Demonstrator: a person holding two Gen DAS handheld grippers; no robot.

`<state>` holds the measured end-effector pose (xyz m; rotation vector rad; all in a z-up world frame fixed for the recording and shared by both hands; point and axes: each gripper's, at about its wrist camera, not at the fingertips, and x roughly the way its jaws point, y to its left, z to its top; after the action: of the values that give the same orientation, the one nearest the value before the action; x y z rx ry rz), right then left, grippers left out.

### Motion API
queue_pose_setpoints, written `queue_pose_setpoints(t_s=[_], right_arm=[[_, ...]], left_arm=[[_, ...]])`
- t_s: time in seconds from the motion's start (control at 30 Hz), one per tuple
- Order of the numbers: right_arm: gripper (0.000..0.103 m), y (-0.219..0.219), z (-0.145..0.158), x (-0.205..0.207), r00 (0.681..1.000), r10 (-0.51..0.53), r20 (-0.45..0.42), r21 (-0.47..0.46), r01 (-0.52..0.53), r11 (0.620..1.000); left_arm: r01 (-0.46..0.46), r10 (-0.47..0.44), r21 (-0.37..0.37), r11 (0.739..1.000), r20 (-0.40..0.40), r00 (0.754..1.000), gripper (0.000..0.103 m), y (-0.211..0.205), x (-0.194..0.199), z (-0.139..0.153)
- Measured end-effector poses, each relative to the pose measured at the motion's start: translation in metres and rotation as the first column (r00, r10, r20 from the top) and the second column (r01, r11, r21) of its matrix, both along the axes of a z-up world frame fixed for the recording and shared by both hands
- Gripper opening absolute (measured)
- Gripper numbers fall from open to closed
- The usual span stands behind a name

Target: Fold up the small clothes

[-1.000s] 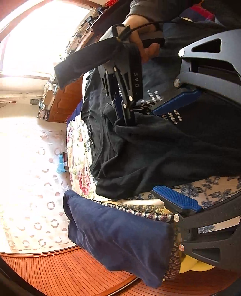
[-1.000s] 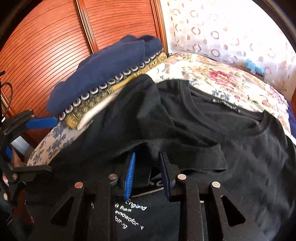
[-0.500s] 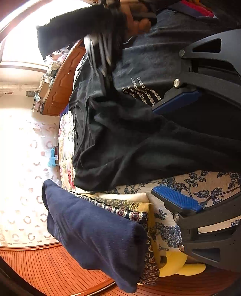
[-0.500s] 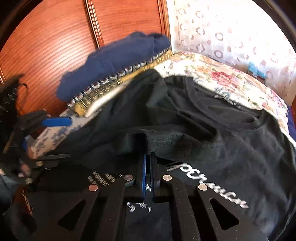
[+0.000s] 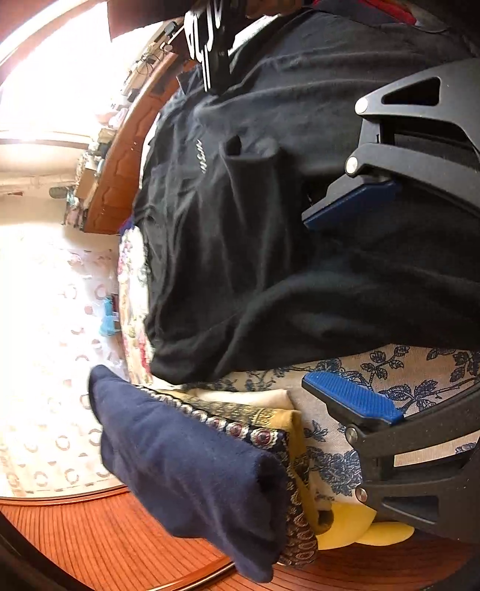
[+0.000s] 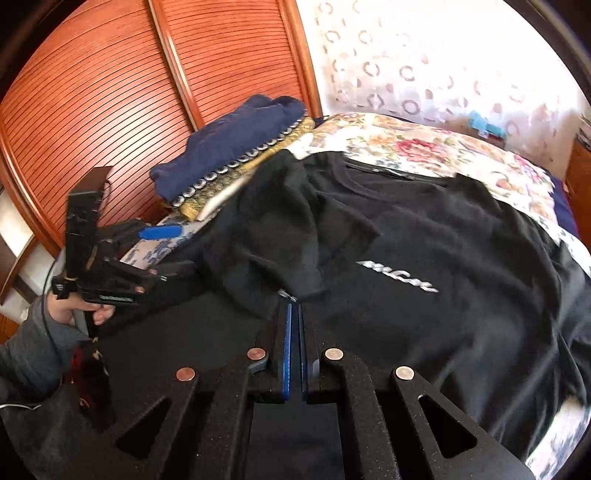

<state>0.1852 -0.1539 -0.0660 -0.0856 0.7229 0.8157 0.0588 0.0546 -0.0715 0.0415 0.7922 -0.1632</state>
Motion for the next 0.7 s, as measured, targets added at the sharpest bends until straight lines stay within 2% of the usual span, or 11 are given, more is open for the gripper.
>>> queue_pose_setpoints(t_s=[0.13, 0.27, 0.47, 0.7], right_arm=[[0.011, -0.014, -0.001, -0.001, 0.999, -0.052, 0.007, 0.027, 0.052, 0.998], [0.030, -0.043, 0.001, -0.006, 0.993, -0.115, 0.027, 0.044, 0.114, 0.993], [0.033, -0.089, 0.006, -0.011, 0.972, -0.233, 0.041, 0.042, 0.231, 0.972], [0.042, -0.146, 0.002, -0.012, 0.918, -0.393, 0.051, -0.005, 0.394, 0.919]], left_arm=[[0.014, -0.014, -0.017, 1.000, 0.038, 0.999, 0.081, -0.008, -0.005, 0.016], [0.036, -0.034, -0.018, 0.999, 0.068, 0.997, 0.081, -0.022, -0.003, 0.029], [0.059, -0.058, -0.015, 0.998, 0.077, 0.995, 0.081, -0.044, 0.009, 0.034], [0.064, -0.063, -0.011, 0.998, 0.062, 0.996, 0.081, -0.066, 0.029, 0.029]])
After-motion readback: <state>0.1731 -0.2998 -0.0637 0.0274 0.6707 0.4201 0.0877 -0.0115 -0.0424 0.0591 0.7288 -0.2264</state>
